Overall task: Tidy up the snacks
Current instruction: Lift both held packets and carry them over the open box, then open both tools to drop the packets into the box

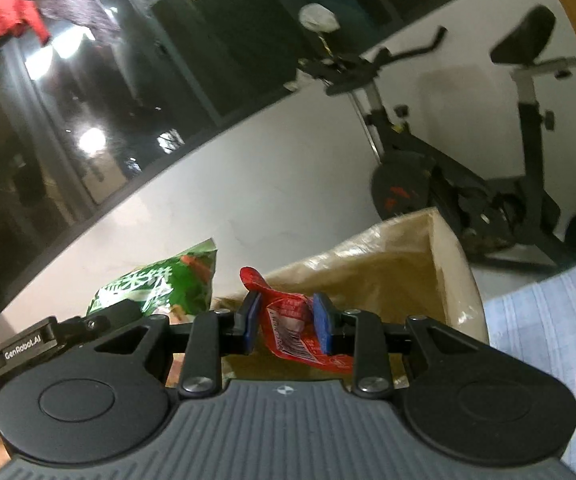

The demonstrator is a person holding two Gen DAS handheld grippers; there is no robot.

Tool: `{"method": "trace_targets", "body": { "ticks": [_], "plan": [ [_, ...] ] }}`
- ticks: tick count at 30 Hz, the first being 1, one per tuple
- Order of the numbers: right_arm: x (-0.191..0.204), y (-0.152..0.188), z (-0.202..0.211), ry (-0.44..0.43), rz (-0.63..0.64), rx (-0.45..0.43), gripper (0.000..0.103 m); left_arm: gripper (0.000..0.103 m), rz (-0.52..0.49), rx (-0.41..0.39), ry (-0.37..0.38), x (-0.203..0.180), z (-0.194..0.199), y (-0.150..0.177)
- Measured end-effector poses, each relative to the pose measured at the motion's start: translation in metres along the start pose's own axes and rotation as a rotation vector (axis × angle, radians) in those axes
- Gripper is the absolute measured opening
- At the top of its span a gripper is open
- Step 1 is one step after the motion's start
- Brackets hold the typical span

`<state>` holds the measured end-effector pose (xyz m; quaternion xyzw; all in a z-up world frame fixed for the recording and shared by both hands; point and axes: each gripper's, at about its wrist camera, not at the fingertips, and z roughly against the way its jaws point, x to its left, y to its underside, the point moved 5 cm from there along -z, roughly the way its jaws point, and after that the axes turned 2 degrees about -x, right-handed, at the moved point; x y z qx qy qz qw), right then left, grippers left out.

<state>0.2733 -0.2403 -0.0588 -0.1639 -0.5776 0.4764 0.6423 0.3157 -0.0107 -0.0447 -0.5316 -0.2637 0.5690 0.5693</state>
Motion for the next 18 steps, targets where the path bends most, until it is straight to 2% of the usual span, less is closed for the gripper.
{"method": "trace_targets", "body": {
  "ticks": [3,5,7,11,18],
  "plan": [
    [-0.011,0.003,-0.006,0.043,-0.021,0.02,0.034,0.08,-0.015,0.053,-0.027,0.005,-0.021,-0.003],
    [-0.014,0.005,-0.008,0.049,-0.026,0.023,0.035,0.09,-0.002,0.079,-0.018,0.008,-0.03,-0.005],
    [-0.014,0.007,-0.005,0.041,-0.02,0.023,0.036,0.09,-0.005,0.076,-0.028,0.011,-0.031,-0.007],
    [-0.009,0.007,-0.001,0.046,0.012,0.028,0.045,0.091,-0.031,0.074,-0.036,0.014,-0.023,-0.007],
    [0.001,0.006,0.007,0.054,0.068,0.044,0.046,0.091,-0.06,0.077,-0.059,0.02,-0.004,-0.014]
  ]
}}
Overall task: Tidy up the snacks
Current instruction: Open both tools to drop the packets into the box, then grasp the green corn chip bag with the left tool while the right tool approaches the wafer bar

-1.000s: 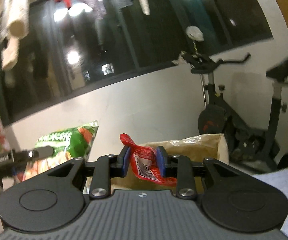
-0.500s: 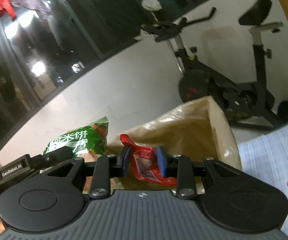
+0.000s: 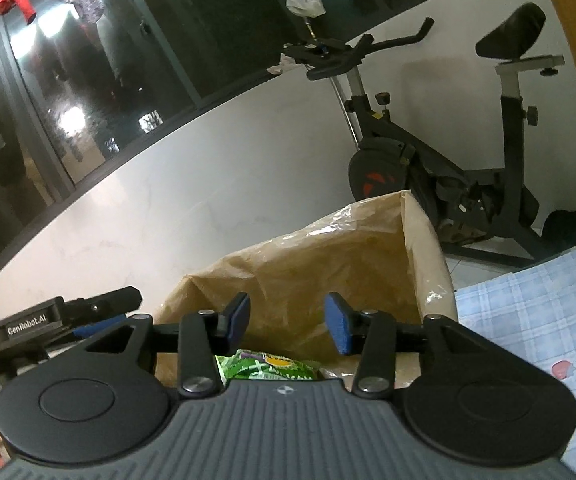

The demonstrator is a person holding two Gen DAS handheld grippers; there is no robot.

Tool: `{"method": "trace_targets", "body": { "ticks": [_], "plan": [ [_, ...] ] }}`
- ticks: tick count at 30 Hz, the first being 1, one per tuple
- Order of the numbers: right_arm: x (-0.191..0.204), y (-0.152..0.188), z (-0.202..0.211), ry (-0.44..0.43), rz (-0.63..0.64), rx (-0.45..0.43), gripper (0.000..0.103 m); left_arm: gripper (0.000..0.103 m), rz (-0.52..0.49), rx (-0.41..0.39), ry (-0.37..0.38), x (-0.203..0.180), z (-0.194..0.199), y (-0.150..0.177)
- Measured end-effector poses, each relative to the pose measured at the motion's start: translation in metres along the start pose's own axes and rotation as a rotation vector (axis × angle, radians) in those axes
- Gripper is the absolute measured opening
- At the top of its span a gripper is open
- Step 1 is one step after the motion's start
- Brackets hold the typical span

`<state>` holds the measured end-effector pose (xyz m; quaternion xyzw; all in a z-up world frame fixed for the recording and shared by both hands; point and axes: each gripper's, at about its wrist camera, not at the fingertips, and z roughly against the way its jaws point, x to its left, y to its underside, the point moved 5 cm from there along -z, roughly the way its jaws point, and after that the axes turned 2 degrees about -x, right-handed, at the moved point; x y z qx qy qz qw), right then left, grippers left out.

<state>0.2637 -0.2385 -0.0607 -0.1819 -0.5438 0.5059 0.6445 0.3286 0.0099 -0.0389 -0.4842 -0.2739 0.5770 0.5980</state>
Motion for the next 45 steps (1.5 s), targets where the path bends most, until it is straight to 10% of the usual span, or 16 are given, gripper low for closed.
{"method": "trace_targets", "body": {
  "ticks": [19,45],
  "plan": [
    [0.006,0.018,0.05,0.223,0.208,0.029,0.1,0.094,-0.065,-0.017,-0.118,0.026,0.07,-0.009],
    [0.02,0.081,0.105,0.148,0.218,0.033,0.102,0.095,-0.102,0.073,-0.086,0.043,0.139,0.064]
  ]
}}
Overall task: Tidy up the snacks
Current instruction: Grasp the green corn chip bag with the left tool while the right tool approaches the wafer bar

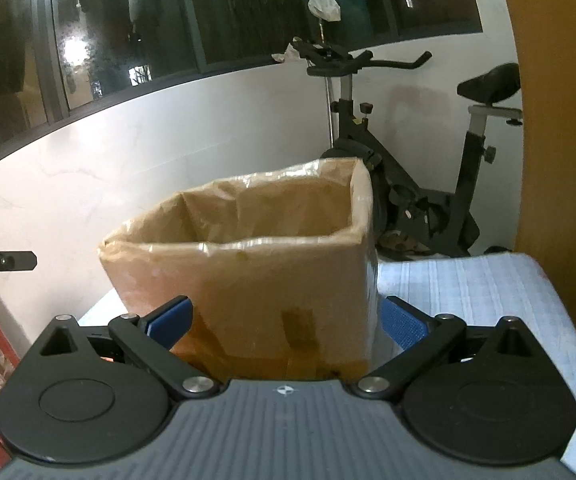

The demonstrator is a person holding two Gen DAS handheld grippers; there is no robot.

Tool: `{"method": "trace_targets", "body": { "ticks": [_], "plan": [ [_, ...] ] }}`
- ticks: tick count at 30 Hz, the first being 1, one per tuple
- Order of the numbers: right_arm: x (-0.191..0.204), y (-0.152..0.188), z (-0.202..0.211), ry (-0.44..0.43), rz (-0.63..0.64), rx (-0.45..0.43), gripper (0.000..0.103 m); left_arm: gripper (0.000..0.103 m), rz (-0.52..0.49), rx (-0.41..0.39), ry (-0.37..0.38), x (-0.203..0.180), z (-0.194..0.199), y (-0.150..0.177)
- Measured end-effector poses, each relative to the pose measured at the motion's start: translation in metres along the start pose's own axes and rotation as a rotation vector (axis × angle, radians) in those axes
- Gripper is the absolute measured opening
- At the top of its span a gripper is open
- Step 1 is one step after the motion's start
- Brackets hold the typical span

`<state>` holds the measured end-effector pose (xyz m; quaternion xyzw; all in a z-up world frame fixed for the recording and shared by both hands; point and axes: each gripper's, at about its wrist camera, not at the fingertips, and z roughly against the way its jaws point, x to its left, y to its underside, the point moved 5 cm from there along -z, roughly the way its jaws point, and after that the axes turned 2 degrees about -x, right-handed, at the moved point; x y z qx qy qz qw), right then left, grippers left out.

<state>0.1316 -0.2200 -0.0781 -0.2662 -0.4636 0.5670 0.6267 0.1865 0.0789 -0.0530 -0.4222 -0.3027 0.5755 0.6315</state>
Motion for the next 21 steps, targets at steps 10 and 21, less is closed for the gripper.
{"method": "trace_targets", "body": {
  "ticks": [10,21],
  "plan": [
    [-0.014,0.056,0.017,0.03,-0.075,0.05,0.102,0.095,-0.032,0.013,0.038,-0.031,0.012,0.068],
    [-0.027,0.117,0.027,0.108,-0.051,0.157,0.101,0.095,-0.021,0.157,0.225,-0.072,0.009,0.138]
  ]
}}
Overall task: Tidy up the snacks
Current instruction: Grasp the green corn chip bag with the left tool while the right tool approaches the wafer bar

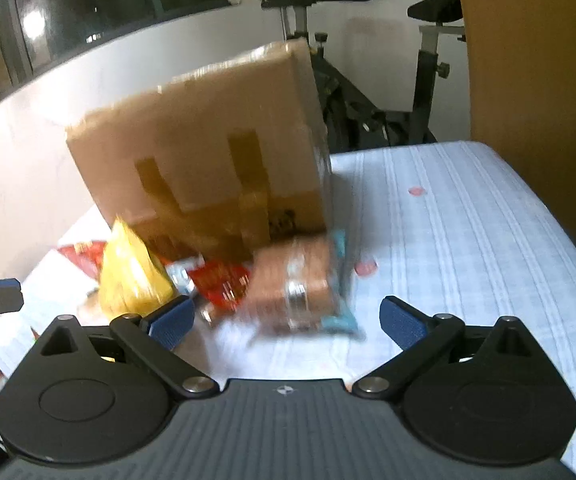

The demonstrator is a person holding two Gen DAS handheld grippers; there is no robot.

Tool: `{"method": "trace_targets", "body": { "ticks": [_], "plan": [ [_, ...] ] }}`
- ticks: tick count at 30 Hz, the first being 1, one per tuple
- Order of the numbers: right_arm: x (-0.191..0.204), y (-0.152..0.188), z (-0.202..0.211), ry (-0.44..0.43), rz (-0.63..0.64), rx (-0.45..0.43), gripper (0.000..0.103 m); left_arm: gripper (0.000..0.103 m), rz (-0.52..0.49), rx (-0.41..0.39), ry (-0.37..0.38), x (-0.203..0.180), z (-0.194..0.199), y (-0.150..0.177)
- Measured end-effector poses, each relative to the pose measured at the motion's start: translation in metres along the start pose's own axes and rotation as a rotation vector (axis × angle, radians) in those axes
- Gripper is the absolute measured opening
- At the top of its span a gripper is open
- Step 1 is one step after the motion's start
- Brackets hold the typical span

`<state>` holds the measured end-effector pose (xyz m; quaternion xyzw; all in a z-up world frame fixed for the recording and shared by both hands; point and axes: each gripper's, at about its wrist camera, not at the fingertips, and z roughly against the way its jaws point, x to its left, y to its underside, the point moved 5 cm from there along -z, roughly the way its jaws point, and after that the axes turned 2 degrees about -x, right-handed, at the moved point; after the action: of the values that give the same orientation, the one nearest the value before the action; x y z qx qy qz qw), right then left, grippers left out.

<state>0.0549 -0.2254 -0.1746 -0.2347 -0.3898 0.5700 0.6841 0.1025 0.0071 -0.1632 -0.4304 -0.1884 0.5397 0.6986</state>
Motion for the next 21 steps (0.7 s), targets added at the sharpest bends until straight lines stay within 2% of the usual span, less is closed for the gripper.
{"method": "trace_targets", "body": {
  "ticks": [2,7,21],
  "plan": [
    [-0.002,0.006,0.0,-0.005,-0.011,0.01,0.101,0.095,-0.002,0.024,-0.007,0.002,-0.004,0.006],
    [-0.002,0.015,-0.003,-0.007,-0.038,0.028,0.1,0.095,0.07,0.086,0.004,0.02,-0.01,0.013],
    [-0.001,0.022,-0.002,0.03,-0.054,0.016,0.1,0.095,0.064,0.199,-0.006,0.013,-0.031,0.046]
  ]
}}
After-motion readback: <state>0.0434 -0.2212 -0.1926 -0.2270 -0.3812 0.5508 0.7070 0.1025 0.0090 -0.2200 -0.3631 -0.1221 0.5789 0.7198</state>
